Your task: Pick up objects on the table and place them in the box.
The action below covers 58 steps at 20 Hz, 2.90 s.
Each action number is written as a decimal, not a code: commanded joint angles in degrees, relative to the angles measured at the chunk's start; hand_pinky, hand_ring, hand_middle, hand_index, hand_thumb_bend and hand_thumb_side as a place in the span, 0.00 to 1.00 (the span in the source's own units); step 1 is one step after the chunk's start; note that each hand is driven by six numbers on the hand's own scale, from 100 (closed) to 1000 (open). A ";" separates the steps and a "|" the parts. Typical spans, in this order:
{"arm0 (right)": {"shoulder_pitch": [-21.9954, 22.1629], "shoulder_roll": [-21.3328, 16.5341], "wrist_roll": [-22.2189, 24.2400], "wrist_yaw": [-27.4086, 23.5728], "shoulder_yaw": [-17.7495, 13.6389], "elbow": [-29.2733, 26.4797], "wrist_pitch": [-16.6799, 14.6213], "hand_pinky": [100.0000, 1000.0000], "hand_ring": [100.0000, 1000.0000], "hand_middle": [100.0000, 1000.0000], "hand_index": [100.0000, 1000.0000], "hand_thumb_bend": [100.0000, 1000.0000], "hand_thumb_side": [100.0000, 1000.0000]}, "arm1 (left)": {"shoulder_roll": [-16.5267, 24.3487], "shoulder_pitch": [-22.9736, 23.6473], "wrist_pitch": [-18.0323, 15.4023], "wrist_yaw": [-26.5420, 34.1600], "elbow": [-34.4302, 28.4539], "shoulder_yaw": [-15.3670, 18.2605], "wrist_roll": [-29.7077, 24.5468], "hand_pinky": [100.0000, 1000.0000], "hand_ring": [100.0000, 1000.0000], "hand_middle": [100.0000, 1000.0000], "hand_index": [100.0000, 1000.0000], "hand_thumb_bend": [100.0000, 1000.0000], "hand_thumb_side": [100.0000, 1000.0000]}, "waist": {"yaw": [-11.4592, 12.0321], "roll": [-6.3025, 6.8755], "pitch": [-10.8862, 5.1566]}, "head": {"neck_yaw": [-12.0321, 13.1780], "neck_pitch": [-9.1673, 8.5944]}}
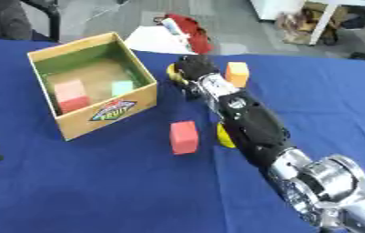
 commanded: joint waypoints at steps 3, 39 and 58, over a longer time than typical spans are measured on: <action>-0.76 -0.93 -6.40 0.88 -0.43 -0.23 1.90 0.68 0.64 0.47 0.39 0.00 0.00 | 0.94 -0.54 -0.03 -0.23 -1.15 0.50 0.04 0.65 0.52 0.54 0.74 0.00 0.70 | -0.30 0.50 -0.35 | -0.02 -0.71; -4.87 5.33 9.32 -7.30 7.60 -16.21 -16.62 0.75 0.80 0.87 1.00 0.00 0.33 | 0.07 1.01 -0.06 -0.01 -0.73 0.25 -0.40 0.65 0.52 0.54 0.74 0.00 0.71 | -1.30 0.80 -2.89 | -1.07 0.96; -0.59 -13.40 31.21 -27.18 1.48 -8.93 -21.32 0.96 1.00 1.00 1.00 0.00 0.00 | 0.94 2.63 -0.07 -0.70 -0.59 1.48 0.82 0.65 0.53 0.54 0.74 0.00 0.72 | -6.44 -0.46 -3.21 | 2.26 1.22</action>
